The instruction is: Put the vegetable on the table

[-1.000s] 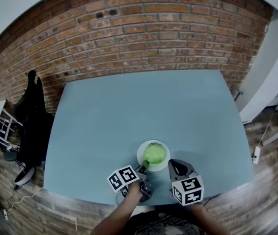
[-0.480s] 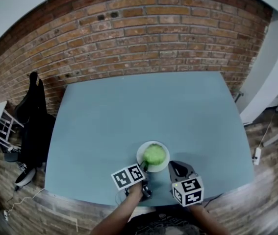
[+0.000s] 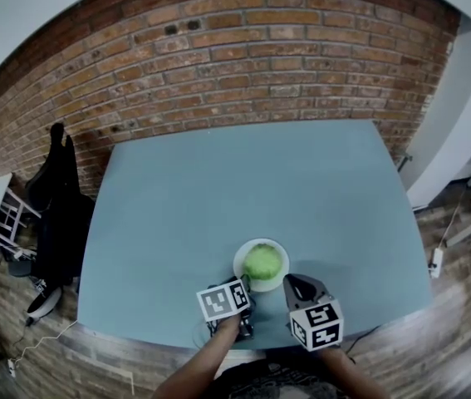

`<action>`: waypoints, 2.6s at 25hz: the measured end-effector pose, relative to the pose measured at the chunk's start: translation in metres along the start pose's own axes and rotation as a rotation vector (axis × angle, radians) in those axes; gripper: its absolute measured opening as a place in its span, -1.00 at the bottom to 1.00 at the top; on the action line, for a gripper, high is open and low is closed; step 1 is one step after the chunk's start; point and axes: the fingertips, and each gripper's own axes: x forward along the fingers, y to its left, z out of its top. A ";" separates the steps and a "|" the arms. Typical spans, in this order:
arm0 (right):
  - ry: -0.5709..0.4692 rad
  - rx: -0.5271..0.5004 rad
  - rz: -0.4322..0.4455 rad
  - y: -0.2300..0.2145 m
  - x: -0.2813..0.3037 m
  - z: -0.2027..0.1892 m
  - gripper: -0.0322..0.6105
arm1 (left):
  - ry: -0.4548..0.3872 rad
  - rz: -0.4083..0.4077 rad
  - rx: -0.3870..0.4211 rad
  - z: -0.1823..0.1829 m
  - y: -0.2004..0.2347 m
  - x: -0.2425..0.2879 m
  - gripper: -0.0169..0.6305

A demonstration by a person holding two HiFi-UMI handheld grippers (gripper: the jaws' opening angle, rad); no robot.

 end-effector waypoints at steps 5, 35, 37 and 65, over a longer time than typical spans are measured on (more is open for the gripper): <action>-0.011 0.003 -0.010 0.004 -0.003 0.000 -0.87 | -0.063 0.054 0.162 0.008 -0.002 -0.010 -0.66; -0.109 0.010 0.023 0.067 -0.053 0.018 -0.87 | -0.375 -0.241 0.419 -0.011 -0.089 -0.132 -0.94; -0.111 0.010 0.025 0.072 -0.058 0.016 -0.87 | -0.380 -0.250 0.421 -0.015 -0.090 -0.138 -0.94; -0.121 -0.012 0.025 0.110 -0.095 0.000 -0.88 | -0.380 -0.264 0.458 -0.054 -0.082 -0.178 -0.94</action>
